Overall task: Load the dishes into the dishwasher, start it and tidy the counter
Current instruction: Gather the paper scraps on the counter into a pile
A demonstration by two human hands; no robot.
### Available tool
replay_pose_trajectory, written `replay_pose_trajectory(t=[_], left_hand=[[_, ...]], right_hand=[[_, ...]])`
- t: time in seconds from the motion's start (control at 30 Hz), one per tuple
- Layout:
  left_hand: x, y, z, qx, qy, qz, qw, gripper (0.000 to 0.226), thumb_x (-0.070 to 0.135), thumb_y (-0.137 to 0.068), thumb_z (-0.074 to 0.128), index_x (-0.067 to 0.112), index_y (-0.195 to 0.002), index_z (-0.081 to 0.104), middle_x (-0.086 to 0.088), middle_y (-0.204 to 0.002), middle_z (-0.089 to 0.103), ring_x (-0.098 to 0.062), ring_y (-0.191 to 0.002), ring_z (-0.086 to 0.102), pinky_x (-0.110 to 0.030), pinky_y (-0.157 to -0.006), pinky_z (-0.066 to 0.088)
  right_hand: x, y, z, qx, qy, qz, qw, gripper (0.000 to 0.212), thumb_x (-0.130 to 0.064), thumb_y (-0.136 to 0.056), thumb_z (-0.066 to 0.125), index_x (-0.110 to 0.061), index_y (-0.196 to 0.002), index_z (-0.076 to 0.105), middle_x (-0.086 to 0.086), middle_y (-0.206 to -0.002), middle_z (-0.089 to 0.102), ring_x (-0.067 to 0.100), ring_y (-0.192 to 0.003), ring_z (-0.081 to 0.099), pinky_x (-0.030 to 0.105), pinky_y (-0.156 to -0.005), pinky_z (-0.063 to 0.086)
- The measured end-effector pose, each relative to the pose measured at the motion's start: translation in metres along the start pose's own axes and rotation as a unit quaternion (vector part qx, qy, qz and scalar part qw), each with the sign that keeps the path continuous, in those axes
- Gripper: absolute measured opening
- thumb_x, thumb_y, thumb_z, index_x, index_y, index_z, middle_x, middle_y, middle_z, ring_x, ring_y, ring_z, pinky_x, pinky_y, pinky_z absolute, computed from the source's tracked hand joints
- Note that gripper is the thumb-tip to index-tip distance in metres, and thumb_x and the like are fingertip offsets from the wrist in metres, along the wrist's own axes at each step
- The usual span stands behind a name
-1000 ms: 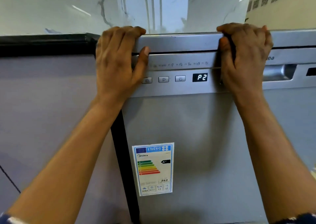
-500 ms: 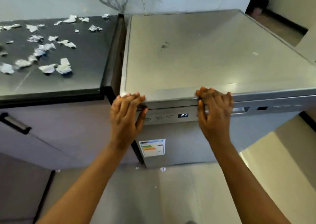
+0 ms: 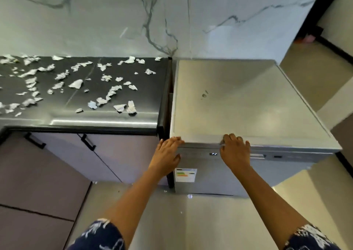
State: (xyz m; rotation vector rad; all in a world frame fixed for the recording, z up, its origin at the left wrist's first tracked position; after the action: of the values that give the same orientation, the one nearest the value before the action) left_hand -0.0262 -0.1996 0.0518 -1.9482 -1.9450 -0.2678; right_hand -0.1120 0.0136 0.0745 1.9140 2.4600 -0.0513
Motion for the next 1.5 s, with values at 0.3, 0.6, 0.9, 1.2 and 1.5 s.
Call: replay_pose_trajectory(t=[0.3,0.6,0.9,1.2,1.5], left_hand=[[-0.178,0.037,-0.103,0.215,-0.012,-0.23,0.949,0.042,0.025,-0.084,0.063,0.015,-0.124,0.059,-0.013,-0.136,0.049,-0.034,-0.129,0.042,-0.057,-0.11,0.022],[-0.362,0.021,-0.171,0.108,-0.029,-0.367,0.923,0.087,0.06,-0.09,0.042,0.011,-0.152,0.004,-0.017,-0.158,0.002,-0.031,-0.146,-0.003,-0.044,-0.118,0.004],[-0.409,-0.022,-0.168,0.021,-0.097,-0.344,0.934,0.123,0.089,-0.055,-0.019,0.011,-0.151,-0.007,-0.004,-0.159,-0.011,-0.017,-0.146,-0.012,-0.038,-0.117,-0.005],[-0.447,-0.08,-0.184,0.041,-0.036,-0.306,0.951,0.106,0.088,-0.064,-0.006,0.023,-0.147,-0.015,0.009,-0.152,-0.023,-0.006,-0.139,-0.022,-0.042,-0.114,-0.011],[-0.49,-0.099,-0.197,0.129,-0.032,-0.448,0.884,0.078,0.067,-0.088,0.021,0.027,-0.152,0.002,-0.01,-0.16,-0.001,-0.025,-0.147,-0.003,-0.05,-0.117,0.002]], right_hand=[[-0.196,-0.047,-0.004,0.004,-0.159,-0.14,0.977,0.05,-0.033,-0.09,0.051,-0.02,-0.137,0.042,0.004,-0.15,0.031,0.022,-0.137,0.032,0.042,-0.113,0.02],[-0.348,-0.112,0.019,-0.05,-0.261,-0.113,0.958,0.106,-0.067,-0.083,0.044,-0.016,-0.14,-0.029,0.009,-0.155,-0.02,0.02,-0.145,-0.009,0.043,-0.116,0.006],[-0.432,-0.163,0.037,-0.063,-0.159,-0.102,0.98,0.089,-0.062,-0.091,0.026,-0.009,-0.143,-0.023,0.007,-0.156,-0.018,0.02,-0.145,-0.014,0.044,-0.115,-0.009],[-0.433,-0.256,0.014,0.021,-0.375,-0.191,0.907,0.088,-0.077,-0.077,0.026,-0.025,-0.147,0.018,-0.01,-0.154,0.005,0.012,-0.144,0.006,0.04,-0.116,0.004],[-0.353,-0.402,0.033,-0.005,-0.228,-0.063,0.972,0.071,-0.049,-0.094,0.041,-0.012,-0.149,0.015,0.01,-0.157,0.014,0.024,-0.145,0.014,0.044,-0.117,0.008]])
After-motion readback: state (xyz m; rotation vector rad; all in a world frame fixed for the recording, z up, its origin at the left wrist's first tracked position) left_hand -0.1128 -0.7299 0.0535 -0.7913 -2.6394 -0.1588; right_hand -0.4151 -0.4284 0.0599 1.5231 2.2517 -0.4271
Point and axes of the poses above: each hand's wrist, its own y-axis away from the middle knuckle, its own z-axis out of the palm, x = y × z, the point moved 7 cm from there along -y, towards the middle knuckle
